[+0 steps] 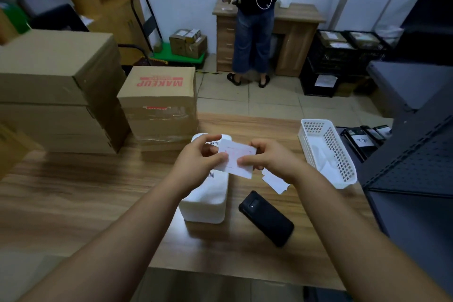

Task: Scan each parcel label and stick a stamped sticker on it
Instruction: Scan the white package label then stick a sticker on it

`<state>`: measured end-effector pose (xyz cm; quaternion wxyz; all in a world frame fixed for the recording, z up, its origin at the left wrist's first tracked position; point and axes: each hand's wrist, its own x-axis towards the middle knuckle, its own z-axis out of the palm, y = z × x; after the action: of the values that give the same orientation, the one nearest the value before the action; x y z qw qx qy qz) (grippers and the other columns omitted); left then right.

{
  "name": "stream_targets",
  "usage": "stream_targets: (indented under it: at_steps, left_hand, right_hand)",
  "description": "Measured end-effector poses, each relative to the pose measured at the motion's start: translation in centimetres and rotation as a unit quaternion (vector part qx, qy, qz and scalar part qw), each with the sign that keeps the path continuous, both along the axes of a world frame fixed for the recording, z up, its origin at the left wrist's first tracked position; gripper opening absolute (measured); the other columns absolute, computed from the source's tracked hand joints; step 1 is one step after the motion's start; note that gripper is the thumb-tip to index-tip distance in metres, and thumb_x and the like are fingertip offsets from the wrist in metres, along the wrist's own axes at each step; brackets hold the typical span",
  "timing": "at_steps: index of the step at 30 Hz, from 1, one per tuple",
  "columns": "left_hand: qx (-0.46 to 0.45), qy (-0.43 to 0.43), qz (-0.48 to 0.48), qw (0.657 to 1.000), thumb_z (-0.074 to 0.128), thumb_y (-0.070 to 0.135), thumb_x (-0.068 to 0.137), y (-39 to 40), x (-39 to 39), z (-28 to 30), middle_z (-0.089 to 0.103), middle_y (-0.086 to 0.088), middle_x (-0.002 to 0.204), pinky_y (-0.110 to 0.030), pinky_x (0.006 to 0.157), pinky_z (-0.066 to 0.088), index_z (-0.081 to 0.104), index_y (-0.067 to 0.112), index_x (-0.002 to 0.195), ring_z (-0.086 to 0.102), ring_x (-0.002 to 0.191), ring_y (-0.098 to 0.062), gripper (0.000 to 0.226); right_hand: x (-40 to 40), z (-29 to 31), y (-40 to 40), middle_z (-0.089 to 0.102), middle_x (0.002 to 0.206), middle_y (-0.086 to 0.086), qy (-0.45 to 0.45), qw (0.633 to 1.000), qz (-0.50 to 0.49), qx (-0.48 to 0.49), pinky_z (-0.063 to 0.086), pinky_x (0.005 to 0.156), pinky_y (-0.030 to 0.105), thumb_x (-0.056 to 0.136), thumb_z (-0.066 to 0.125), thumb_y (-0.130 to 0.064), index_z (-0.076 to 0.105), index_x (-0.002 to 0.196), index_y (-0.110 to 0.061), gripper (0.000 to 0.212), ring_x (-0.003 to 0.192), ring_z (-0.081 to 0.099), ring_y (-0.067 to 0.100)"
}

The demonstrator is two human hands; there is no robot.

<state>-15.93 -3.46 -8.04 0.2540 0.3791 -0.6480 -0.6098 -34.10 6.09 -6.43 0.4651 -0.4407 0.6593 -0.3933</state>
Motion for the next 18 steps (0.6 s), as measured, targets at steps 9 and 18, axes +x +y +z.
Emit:
stream_targets:
  at_steps: [9,18]
  left_hand:
    - [0.025,0.071,0.129,0.989,0.07,0.002,0.085,-1.3,0.6,1.7,0.059,-0.008,0.084,-0.028,0.068,0.046,0.061,0.015,0.111,0.059,0.079,-0.016,0.031]
    - [-0.174,-0.016,0.118,0.978,0.076,0.017,0.083,-1.1,0.8,2.6,0.061,0.005,0.116,-0.029,0.09,0.046,0.057,0.021,0.124,0.056,0.107,-0.011,0.045]
  right_hand:
    - [2.1,-1.0,1.0,0.072,0.096,-0.002,-0.155,0.981,-0.115,-0.031,0.042,0.071,0.026,0.092,0.064,-0.016,0.068,0.101,-0.012,0.011,0.086,0.06,0.014]
    - [3.5,-0.1,0.1,0.07,0.082,0.0,-0.179,0.96,-0.204,-0.066,0.042,0.07,0.028,0.089,0.065,-0.007,0.064,0.081,-0.014,0.011,0.077,0.062,0.016]
